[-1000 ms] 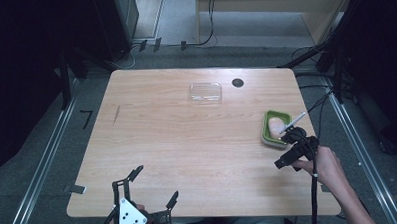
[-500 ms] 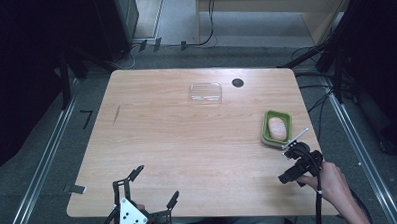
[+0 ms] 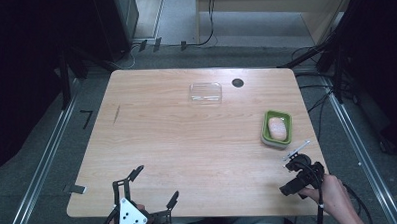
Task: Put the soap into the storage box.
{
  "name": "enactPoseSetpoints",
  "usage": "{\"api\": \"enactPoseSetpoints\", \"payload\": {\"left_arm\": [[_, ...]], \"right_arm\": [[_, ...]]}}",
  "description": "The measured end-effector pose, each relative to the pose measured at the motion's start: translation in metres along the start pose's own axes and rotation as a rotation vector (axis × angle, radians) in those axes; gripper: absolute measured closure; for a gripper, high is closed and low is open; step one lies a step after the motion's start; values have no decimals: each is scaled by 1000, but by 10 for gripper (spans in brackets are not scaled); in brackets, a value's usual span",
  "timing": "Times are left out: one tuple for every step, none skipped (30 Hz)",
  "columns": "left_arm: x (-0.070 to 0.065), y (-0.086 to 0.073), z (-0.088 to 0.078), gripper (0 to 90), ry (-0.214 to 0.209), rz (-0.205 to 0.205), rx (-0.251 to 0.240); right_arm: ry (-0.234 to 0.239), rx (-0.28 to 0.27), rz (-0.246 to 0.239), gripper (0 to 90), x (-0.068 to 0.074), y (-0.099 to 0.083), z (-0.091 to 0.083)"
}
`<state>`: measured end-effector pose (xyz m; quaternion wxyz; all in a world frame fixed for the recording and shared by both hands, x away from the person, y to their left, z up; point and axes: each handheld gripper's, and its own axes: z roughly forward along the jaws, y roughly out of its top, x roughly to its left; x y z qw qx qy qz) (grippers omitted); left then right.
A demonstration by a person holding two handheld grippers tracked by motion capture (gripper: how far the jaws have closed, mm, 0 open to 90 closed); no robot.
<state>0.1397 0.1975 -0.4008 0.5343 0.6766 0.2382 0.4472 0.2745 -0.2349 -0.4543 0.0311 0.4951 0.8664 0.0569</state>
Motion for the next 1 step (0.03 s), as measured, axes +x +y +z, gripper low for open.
{"api": "enactPoseSetpoints", "payload": {"left_arm": [[0,0,0,0,1,1,2]], "right_arm": [[0,0,0,55,0,0,0]]}}
